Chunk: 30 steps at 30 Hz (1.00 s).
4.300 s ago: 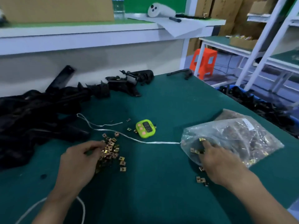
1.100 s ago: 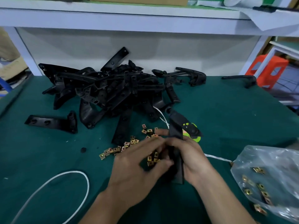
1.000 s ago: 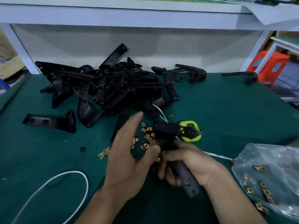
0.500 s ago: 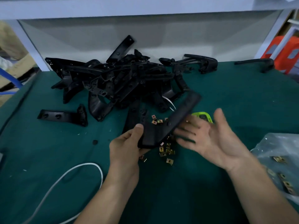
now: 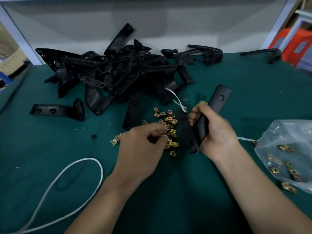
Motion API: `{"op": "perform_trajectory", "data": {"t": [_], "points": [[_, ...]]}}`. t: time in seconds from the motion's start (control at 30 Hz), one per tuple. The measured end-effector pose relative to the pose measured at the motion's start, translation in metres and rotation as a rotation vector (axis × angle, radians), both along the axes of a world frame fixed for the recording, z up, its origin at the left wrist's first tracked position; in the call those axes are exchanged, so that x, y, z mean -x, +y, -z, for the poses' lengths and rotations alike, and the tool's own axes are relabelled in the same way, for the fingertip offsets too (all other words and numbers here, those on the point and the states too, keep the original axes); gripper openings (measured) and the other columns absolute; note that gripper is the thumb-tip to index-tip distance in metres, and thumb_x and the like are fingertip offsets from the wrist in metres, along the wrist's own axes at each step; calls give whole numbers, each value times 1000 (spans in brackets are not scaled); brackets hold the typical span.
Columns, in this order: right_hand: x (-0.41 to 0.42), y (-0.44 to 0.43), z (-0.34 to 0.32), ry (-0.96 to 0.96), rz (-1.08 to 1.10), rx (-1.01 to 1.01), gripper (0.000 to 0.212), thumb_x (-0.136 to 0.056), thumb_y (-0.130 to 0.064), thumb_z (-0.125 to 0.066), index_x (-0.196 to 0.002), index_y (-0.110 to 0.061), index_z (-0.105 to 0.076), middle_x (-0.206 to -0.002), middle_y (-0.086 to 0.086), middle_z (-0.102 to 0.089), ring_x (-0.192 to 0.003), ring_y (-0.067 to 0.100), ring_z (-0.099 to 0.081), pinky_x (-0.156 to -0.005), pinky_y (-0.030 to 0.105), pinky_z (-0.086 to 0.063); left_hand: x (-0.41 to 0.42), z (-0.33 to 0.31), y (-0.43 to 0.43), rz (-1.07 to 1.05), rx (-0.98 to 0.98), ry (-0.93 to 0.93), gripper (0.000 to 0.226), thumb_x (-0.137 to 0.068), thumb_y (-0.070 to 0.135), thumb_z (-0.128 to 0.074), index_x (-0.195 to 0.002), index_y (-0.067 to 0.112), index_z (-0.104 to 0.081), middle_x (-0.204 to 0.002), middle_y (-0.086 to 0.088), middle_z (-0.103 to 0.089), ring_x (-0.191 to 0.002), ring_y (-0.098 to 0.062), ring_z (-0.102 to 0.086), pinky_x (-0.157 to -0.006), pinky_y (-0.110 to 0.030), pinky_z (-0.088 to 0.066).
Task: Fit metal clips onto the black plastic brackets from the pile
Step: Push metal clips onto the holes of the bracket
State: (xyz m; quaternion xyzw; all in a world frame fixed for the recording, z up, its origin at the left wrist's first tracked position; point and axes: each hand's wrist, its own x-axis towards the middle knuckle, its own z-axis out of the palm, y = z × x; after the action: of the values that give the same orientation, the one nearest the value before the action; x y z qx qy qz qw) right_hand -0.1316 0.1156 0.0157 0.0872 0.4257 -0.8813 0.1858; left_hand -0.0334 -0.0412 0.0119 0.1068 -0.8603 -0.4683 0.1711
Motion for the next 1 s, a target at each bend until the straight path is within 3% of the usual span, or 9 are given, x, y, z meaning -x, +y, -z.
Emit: {"op": "perform_trajectory", "data": {"t": [0.17,0.33,0.4,0.5,0.63,0.73,1.0], "points": [[6,3,-2,-36,-23,13,29,-88,-31,-73,-64,-16,-67,-67,1,-60,-55,14,-59,-55,21,-50,-8,-1,2,162,464,-50,16,-73,47,-81,-88,43,-77,-89,31,-66,-95,6,-49,-75,-14,-38],[13,-2,0,-22,-65,18,26,-91,-27,-70,-69,-12,-65,-67,2,-58,-55,15,-59,-51,21,-49,-7,6,14,230,577,-10,8,-77,34,-85,-82,34,-78,-86,22,-66,-91,-2,-46,-83,-16,-31],[16,-3,1,10,-87,19,32,-93,-26,-68,-63,-13,-69,-65,2,-59,-56,15,-60,-51,22,-49,-7,6,16,99,523,46,12,-75,34,-86,-79,36,-75,-80,24,-66,-86,-1,-52,-74,-14,-38],[17,-4,1,26,-122,2,36,-92,-25,-67,-58,-14,-70,-62,3,-60,-55,16,-61,-50,22,-49,-5,7,15,-106,280,-15,19,-75,41,-83,-88,47,-69,-77,36,-66,-77,13,-60,-61,-5,-39],[14,-3,0,11,-132,-17,35,-92,-23,-68,-58,-13,-71,-62,4,-61,-55,17,-61,-51,23,-49,5,11,4,-117,52,-62,19,-83,25,-81,-77,37,-69,-71,30,-69,-71,5,-64,-63,-4,-42],[11,-1,-1,12,-126,-32,36,-92,-22,-67,-58,-13,-71,-63,5,-62,-56,17,-62,-52,24,-50,10,12,-5,-133,19,-65,17,-92,26,-72,-80,35,-63,-70,21,-69,-63,-8,-59,-55,-14,-44],[1,0,-3,25,-110,-68,30,-91,-22,-69,-63,-10,-72,-66,9,-64,-60,19,-63,-54,25,-52,6,13,-6,-52,6,-68,21,-94,22,-68,-77,31,-57,-65,9,-61,-54,-3,-46,-53,-13,-39]]}}
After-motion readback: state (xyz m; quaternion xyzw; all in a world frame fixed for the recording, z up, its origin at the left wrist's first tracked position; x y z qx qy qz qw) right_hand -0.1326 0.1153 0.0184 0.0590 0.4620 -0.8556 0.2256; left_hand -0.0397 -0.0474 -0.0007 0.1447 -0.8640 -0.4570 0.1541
